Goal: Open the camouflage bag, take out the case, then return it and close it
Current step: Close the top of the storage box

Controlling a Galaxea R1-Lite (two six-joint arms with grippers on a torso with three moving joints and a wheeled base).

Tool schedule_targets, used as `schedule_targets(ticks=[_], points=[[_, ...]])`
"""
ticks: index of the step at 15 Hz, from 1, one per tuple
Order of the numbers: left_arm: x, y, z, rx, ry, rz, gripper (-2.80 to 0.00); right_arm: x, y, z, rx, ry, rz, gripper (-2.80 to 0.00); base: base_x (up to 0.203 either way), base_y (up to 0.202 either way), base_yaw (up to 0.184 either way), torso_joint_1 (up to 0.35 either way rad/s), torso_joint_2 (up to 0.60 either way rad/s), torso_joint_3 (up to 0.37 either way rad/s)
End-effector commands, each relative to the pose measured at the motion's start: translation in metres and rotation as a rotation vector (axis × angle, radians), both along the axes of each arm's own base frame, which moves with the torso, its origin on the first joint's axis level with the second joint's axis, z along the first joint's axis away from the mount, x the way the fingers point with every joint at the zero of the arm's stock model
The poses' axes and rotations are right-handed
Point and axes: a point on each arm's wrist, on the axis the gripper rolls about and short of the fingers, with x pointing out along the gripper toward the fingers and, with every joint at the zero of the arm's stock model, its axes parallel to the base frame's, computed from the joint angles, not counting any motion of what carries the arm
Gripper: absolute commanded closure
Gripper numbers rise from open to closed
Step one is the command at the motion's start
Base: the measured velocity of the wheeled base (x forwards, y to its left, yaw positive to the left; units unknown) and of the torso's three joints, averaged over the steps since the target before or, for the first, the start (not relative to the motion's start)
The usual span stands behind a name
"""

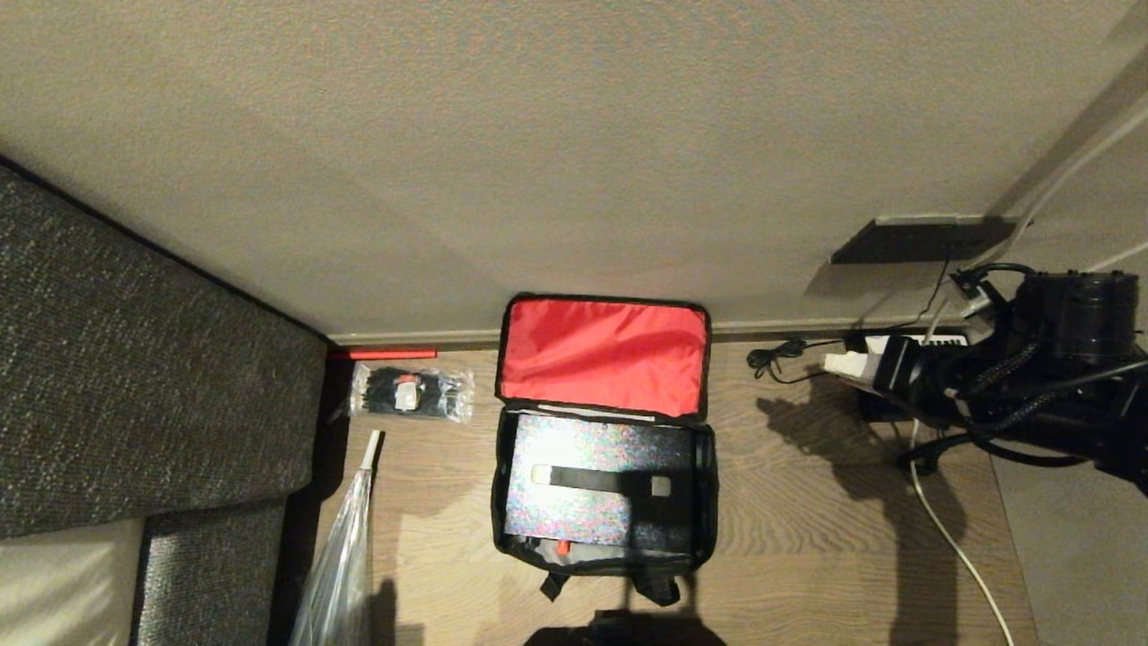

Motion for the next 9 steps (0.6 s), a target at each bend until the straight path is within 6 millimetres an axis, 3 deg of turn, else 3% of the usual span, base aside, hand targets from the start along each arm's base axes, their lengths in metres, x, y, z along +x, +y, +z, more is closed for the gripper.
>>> schedule_targets(ticks=[1, 3, 7, 9], points=[[0.000, 0.000, -0.001, 0.000, 0.001, 0.000, 0.00, 0.034, 0.009, -0.019, 0.058, -0.107, 0.004, -2.80, 0.000, 0.000, 0.000, 0.000, 0.00, 0.000], [0.000, 0.000, -0.001, 0.000, 0.001, 0.000, 0.00, 0.050, 0.012, -0.029, 0.081, -0.187, 0.005, -2.80, 0.000, 0.000, 0.000, 0.000, 0.00, 0.000], [0.000, 0.000, -0.001, 0.000, 0.001, 0.000, 0.00, 0.080, 0.016, -0.067, 0.076, -0.212, 0.003, -2.80, 0.000, 0.000, 0.000, 0.000, 0.00, 0.000], [0.000, 0.000, -0.001, -0.002, 0.001, 0.000, 0.00, 0.098, 0.019, -0.070, 0.065, -0.251, 0.006, -2.80, 0.000, 0.000, 0.000, 0.000, 0.00, 0.000]])
